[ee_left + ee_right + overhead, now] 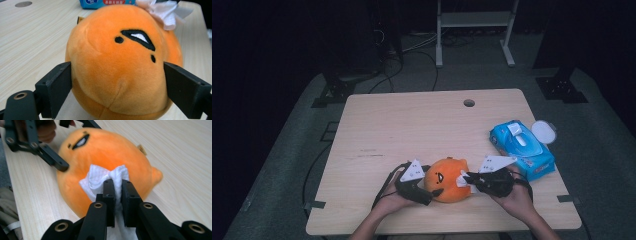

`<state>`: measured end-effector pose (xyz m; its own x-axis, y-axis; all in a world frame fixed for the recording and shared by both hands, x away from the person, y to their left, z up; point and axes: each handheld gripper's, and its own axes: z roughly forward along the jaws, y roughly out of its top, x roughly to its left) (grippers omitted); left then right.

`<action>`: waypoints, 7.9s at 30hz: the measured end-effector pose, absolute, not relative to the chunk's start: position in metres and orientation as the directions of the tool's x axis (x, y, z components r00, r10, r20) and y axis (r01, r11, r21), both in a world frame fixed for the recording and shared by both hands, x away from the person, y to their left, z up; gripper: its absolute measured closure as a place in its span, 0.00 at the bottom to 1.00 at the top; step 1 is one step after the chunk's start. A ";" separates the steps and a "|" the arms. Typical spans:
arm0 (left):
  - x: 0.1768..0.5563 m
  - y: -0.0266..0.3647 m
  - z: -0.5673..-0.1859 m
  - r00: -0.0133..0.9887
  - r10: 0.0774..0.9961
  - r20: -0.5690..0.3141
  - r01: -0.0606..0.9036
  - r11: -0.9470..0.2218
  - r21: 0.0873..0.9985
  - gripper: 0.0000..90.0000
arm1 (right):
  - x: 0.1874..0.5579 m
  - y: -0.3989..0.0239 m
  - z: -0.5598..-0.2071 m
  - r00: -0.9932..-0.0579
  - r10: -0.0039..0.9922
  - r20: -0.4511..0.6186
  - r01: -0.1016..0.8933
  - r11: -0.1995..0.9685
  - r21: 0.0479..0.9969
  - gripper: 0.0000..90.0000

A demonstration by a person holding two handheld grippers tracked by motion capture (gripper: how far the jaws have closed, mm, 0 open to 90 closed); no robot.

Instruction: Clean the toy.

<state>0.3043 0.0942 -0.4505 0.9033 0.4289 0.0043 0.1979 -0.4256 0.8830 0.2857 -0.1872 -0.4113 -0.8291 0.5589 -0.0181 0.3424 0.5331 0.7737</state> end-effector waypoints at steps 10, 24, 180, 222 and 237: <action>0.305 0.095 -0.450 0.888 0.457 0.038 0.183 -0.429 0.884 0.29 | 0.275 -0.171 -0.409 -0.854 0.519 -0.030 0.300 0.539 0.787 0.91; 0.304 0.096 -0.448 0.891 0.451 0.047 0.162 -0.415 0.895 0.23 | 0.294 -0.194 -0.418 -0.806 0.591 0.029 0.392 0.497 0.774 0.91; 0.302 0.086 -0.448 0.915 0.405 0.006 0.185 -0.431 0.883 0.26 | 0.300 -0.206 -0.417 -0.780 0.613 0.123 0.431 0.383 0.817 0.91; 0.306 0.090 -0.452 0.891 0.454 -0.016 0.209 -0.380 0.901 0.30 | 0.293 -0.192 -0.413 -0.814 0.568 0.127 0.400 0.388 0.830 0.90; 0.285 0.068 -0.445 0.916 0.393 0.076 0.122 -0.455 0.882 0.21 | 0.295 -0.187 -0.409 -0.801 0.592 0.094 0.384 0.385 0.839 0.90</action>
